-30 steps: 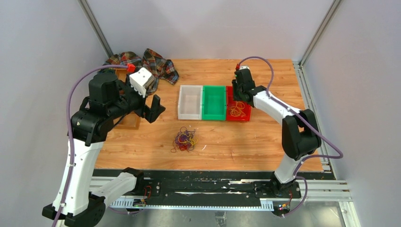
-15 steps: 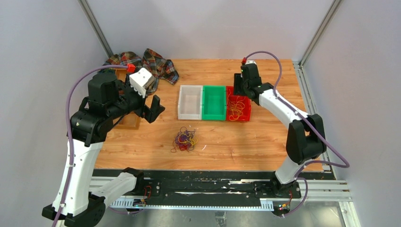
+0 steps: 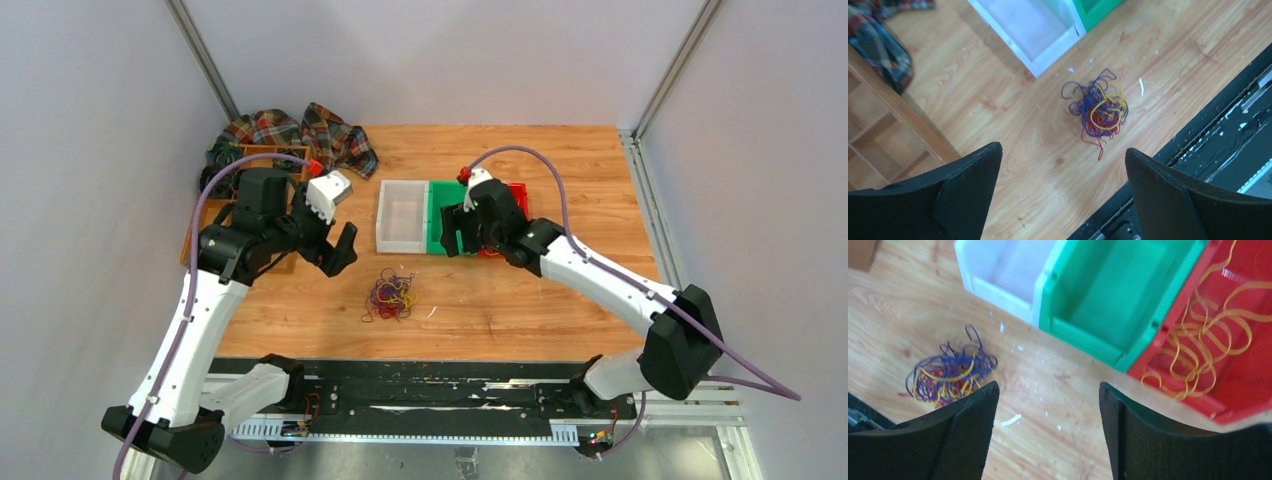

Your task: Untangle the cables

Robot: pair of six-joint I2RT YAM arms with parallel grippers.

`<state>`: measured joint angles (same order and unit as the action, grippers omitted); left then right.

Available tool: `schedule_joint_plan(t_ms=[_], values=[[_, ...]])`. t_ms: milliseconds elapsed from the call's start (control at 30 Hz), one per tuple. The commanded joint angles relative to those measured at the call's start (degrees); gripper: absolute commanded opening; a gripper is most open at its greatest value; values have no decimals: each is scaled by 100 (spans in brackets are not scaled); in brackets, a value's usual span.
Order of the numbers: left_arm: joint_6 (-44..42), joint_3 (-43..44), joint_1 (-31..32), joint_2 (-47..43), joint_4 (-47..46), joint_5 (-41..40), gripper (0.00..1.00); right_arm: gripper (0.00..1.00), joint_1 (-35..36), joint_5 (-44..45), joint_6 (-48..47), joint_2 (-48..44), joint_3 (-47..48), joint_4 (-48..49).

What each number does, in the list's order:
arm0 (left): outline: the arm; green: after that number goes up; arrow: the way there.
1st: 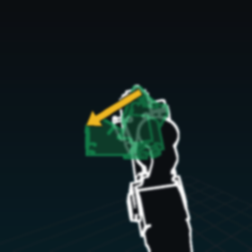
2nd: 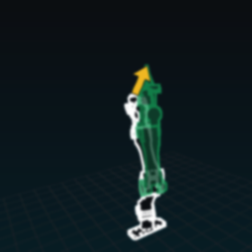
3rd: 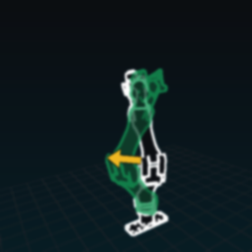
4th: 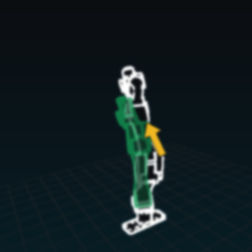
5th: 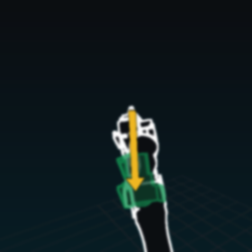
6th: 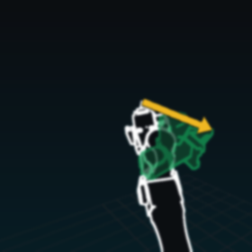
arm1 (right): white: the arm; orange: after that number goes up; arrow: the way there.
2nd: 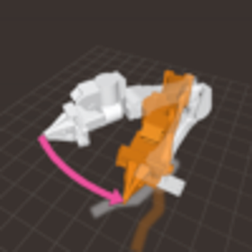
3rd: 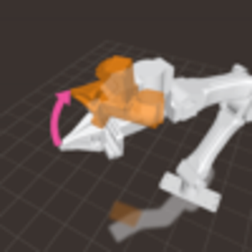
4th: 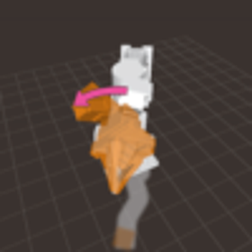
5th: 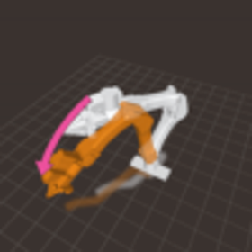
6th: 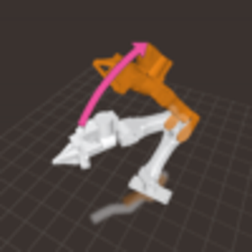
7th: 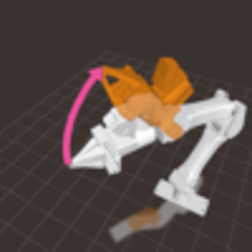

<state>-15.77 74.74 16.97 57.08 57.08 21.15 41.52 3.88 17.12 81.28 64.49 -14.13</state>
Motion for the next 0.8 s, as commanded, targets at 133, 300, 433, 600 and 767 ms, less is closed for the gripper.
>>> schedule_joint_plan(t_ms=[133,300,433,600,767], values=[[-266,-432,17,-102,-397,-547,98,82,-21,-270,421,-1095,-852,-521],[-236,-589,17,-180,-424,-891,98,84,-21,6,391,-1070,-618,-1034],[-272,-635,9,-281,-418,-1120,98,85,-23,413,411,-994,-589,-933],[-359,-674,8,-426,-404,-1081,98,85,-30,379,752,-825,-531,-707],[-546,-665,7,-461,-349,-833,98,84,4,361,758,-679,-233,-848]])
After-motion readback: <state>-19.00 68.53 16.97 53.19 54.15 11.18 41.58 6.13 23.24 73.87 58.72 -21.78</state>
